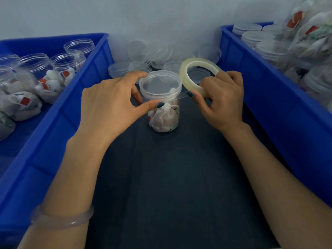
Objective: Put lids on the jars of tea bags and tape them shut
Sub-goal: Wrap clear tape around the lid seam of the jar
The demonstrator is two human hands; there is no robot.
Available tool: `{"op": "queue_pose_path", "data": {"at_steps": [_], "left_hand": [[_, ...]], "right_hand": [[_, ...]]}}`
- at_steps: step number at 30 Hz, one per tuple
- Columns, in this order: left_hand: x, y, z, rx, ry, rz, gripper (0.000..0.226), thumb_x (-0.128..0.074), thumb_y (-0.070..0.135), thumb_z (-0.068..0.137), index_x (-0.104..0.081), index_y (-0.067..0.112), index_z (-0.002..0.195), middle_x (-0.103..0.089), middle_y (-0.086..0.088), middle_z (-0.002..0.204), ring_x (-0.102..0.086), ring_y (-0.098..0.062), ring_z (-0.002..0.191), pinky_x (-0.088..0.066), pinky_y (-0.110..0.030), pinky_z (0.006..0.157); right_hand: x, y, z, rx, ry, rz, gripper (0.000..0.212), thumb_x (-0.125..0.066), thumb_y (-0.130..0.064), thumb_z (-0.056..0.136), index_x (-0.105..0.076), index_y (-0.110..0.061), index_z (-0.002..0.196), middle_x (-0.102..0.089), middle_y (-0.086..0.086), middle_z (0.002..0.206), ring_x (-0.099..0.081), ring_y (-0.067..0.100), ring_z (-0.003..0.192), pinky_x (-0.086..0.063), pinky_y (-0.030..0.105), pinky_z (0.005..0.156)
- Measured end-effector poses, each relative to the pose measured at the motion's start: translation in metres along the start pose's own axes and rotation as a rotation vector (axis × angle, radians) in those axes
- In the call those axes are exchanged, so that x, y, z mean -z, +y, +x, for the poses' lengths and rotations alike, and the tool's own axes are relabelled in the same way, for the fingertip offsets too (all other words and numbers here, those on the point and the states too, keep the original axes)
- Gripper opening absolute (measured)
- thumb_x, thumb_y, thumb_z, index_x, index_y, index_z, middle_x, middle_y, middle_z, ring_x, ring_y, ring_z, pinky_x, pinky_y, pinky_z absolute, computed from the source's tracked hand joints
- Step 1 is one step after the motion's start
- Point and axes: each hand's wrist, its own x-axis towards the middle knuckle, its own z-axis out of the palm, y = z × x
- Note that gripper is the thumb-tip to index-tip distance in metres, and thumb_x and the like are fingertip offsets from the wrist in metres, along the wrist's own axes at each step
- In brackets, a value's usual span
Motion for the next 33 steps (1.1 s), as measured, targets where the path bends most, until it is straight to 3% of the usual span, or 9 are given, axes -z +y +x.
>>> {"op": "queue_pose_path", "data": {"at_steps": [4, 8, 11, 14, 19, 24, 30, 33], "left_hand": [[0.0, -0.005, 0.001, 0.0, -0.017, -0.007, 0.082, -0.037, 0.087, 0.071, -0.051, 0.041, 0.136, -0.066, 0.023, 0.083, -0.063, -0.01, 0.078, -0.038, -0.028, 0.061], [0.0, -0.016, 0.003, -0.014, -0.052, 0.074, 0.09, -0.033, 0.086, 0.069, -0.046, 0.035, 0.142, -0.073, 0.018, 0.102, -0.069, -0.018, 0.093, -0.043, -0.032, 0.062], [0.004, -0.017, 0.007, -0.03, -0.095, 0.032, 0.096, -0.037, 0.086, 0.068, -0.04, 0.032, 0.148, -0.06, 0.008, 0.135, -0.059, -0.021, 0.12, -0.053, -0.048, 0.082], [0.0, 0.002, 0.01, -0.104, -0.105, -0.077, 0.096, -0.041, 0.086, 0.069, -0.039, 0.031, 0.149, -0.042, 0.002, 0.151, -0.04, -0.022, 0.138, -0.046, -0.05, 0.097], [-0.019, 0.035, 0.028, -0.196, -0.027, -0.04, 0.087, -0.041, 0.083, 0.079, -0.044, 0.03, 0.148, -0.038, -0.001, 0.157, -0.035, -0.023, 0.143, -0.04, -0.047, 0.106], [-0.038, 0.039, 0.031, -0.116, 0.017, -0.133, 0.079, -0.042, 0.082, 0.082, -0.055, 0.028, 0.138, -0.057, 0.008, 0.141, -0.049, -0.014, 0.131, -0.046, -0.034, 0.09], [-0.041, 0.035, 0.031, -0.162, 0.063, -0.165, 0.071, -0.048, 0.074, 0.086, -0.061, 0.022, 0.133, -0.062, 0.004, 0.136, -0.054, -0.017, 0.128, -0.045, -0.032, 0.094], [-0.041, 0.034, 0.031, -0.17, 0.061, -0.186, 0.067, -0.051, 0.071, 0.086, -0.062, 0.023, 0.132, -0.063, 0.006, 0.134, -0.055, -0.015, 0.126, -0.043, -0.029, 0.093]], "right_hand": [[0.0, 0.0, -0.001, 0.007, 0.006, 0.004, 0.048, -0.052, -0.045, 0.102, -0.056, -0.01, 0.069, -0.055, 0.002, 0.064, -0.052, 0.025, 0.067, -0.037, 0.042, 0.076], [0.0, 0.0, 0.0, 0.005, 0.003, 0.005, 0.049, -0.051, -0.045, 0.102, -0.057, -0.009, 0.07, -0.055, 0.002, 0.065, -0.053, 0.025, 0.067, -0.036, 0.041, 0.077], [0.0, 0.0, 0.0, -0.005, -0.003, 0.008, 0.048, -0.052, -0.045, 0.102, -0.058, -0.009, 0.07, -0.056, 0.003, 0.065, -0.053, 0.025, 0.068, -0.037, 0.041, 0.076], [0.0, -0.001, 0.0, -0.013, -0.004, 0.01, 0.046, -0.053, -0.044, 0.102, -0.057, -0.01, 0.07, -0.055, 0.002, 0.065, -0.052, 0.024, 0.067, -0.037, 0.041, 0.076], [-0.001, 0.0, 0.0, -0.011, 0.001, 0.024, 0.045, -0.052, -0.044, 0.102, -0.056, -0.012, 0.071, -0.053, 0.0, 0.065, -0.05, 0.023, 0.066, -0.036, 0.041, 0.075], [-0.002, 0.001, -0.001, -0.02, -0.006, 0.018, 0.04, -0.055, -0.042, 0.101, -0.057, -0.013, 0.073, -0.053, -0.001, 0.067, -0.049, 0.022, 0.067, -0.031, 0.037, 0.078], [0.007, 0.011, 0.002, 0.043, -0.057, 0.004, 0.041, -0.048, -0.044, 0.104, -0.06, -0.013, 0.079, -0.058, -0.002, 0.072, -0.05, 0.022, 0.072, -0.031, 0.039, 0.084], [0.01, 0.016, 0.003, 0.002, -0.067, -0.024, 0.046, -0.055, -0.05, 0.1, -0.061, -0.012, 0.075, -0.06, -0.001, 0.07, -0.053, 0.023, 0.071, -0.031, 0.041, 0.086]]}}
